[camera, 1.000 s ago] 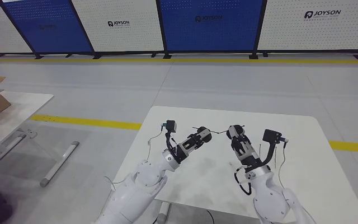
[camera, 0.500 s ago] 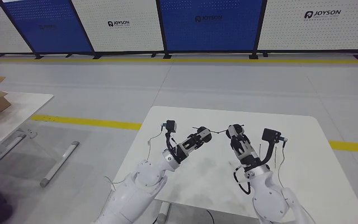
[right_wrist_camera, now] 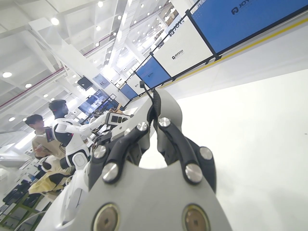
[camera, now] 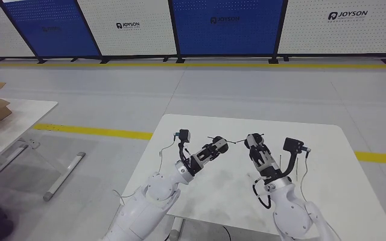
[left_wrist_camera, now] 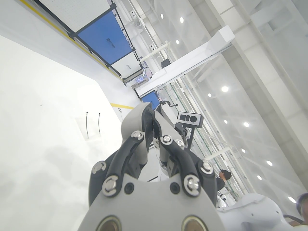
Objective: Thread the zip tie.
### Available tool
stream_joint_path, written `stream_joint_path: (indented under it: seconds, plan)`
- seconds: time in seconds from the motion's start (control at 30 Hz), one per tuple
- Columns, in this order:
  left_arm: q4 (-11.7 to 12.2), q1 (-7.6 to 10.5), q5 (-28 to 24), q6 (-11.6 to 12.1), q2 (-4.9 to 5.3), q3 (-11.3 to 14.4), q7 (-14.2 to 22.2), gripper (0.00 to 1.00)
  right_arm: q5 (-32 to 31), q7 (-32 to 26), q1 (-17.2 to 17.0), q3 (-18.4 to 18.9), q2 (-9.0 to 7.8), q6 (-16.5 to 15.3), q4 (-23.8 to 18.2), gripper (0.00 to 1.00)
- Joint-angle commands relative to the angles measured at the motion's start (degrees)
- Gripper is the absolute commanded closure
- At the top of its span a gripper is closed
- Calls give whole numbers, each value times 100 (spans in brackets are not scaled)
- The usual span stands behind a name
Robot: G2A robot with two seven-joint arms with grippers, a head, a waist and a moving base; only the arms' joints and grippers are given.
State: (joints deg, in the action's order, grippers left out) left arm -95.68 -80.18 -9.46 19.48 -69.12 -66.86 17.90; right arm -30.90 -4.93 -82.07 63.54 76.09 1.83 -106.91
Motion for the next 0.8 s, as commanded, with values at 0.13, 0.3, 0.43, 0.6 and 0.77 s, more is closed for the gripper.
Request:
stream_joint_path:
  seconds: [0.13,0.3,0.43,0.6,0.77]
  plan:
    - [0,0,0,0,0,0,0,100,-23,-25,0,4,11,15,1,100]
    - [0,0,0,0,0,0,0,100,-25,21,-30,19,20,12,-29,100]
    - [0,0,0,0,0,0,0,100,-47,16,-64,35,22,-13,-49,100]
    - [0,0,0,0,0,0,0,100,-13,-59,-67,55,26,-65,-17,100]
    - [0,0,0,0,0,0,0,100,-42,-56,-89,67,29,-91,-52,100]
